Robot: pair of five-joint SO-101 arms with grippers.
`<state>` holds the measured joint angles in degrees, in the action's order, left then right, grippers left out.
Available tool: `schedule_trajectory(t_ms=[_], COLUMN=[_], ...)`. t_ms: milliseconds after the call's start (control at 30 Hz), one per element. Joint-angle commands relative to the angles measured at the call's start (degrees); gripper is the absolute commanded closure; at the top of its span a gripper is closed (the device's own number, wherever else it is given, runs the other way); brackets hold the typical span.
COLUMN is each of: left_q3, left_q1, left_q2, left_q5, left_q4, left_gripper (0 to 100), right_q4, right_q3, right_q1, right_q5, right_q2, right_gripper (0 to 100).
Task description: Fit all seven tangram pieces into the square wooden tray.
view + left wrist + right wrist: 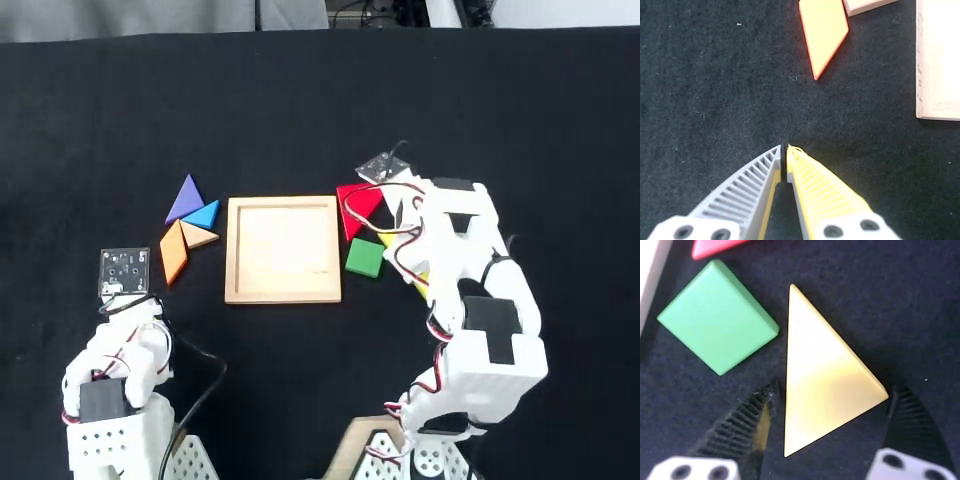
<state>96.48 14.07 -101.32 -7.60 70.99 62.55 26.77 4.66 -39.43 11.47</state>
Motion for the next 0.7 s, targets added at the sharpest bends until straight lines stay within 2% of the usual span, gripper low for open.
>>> schedule_trajectory(t_ms=[0,133,667], left_q3=[1.10,1.10,1.10], left_q1=[-0.13,-0.13,-0.13], left_q2=[-0.18,-0.18,-0.18], left_q5=[-0.44,-0.44,-0.44], left_q4=[0.35,0.35,0.35], left_gripper=[97,97,97], right_q4=[0.53,0.53,0.35], right_q3=[-2.07,-1.63,-1.89], right_q1=[0.44,0.44,0.70], right_q5=[-0.62,-0.70,-0.62], right_q2=[0.22,0.22,-0.13], right_gripper=[69.9,74.3,74.8])
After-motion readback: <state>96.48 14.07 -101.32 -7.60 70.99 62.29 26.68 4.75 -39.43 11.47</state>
